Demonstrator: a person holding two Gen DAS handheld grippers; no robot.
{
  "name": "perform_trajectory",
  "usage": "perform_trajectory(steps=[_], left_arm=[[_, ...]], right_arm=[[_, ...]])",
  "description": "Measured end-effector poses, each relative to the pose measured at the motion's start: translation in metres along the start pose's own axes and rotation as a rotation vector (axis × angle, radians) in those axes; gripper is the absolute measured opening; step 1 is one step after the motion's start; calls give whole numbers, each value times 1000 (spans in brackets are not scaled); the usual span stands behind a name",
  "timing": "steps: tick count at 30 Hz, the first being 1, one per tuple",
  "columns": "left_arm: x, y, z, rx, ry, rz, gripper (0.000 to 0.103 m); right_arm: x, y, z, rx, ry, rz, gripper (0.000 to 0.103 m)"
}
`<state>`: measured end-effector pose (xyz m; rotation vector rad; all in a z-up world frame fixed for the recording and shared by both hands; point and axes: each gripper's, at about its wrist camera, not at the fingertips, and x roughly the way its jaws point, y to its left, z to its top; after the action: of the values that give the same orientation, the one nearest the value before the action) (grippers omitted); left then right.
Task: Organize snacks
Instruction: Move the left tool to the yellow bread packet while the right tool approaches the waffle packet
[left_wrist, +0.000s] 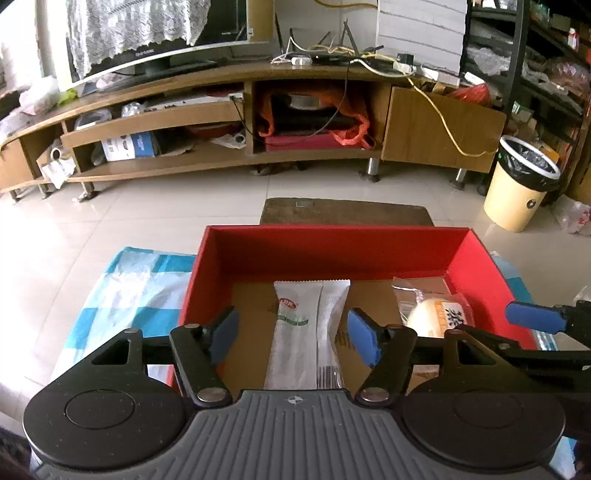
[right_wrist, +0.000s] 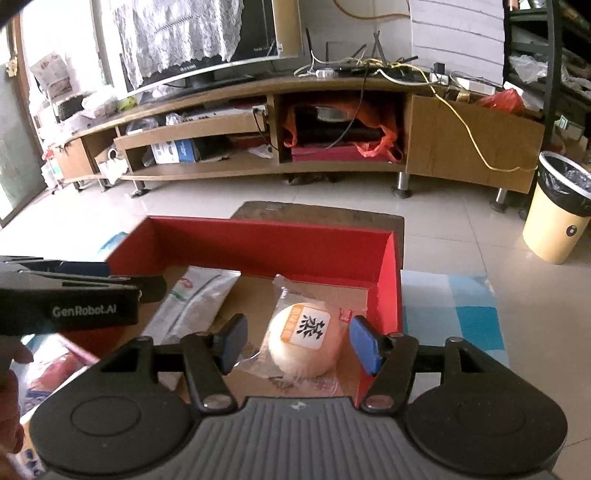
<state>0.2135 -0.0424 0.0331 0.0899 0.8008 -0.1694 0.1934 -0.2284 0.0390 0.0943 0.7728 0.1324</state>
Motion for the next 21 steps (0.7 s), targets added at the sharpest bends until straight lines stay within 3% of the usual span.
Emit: perform_trajectory(steps=[21], left_arm=[[-56,39,-67,-45,107,42,79]], right_arm=[[-62,30,-53,10,24,89,60]])
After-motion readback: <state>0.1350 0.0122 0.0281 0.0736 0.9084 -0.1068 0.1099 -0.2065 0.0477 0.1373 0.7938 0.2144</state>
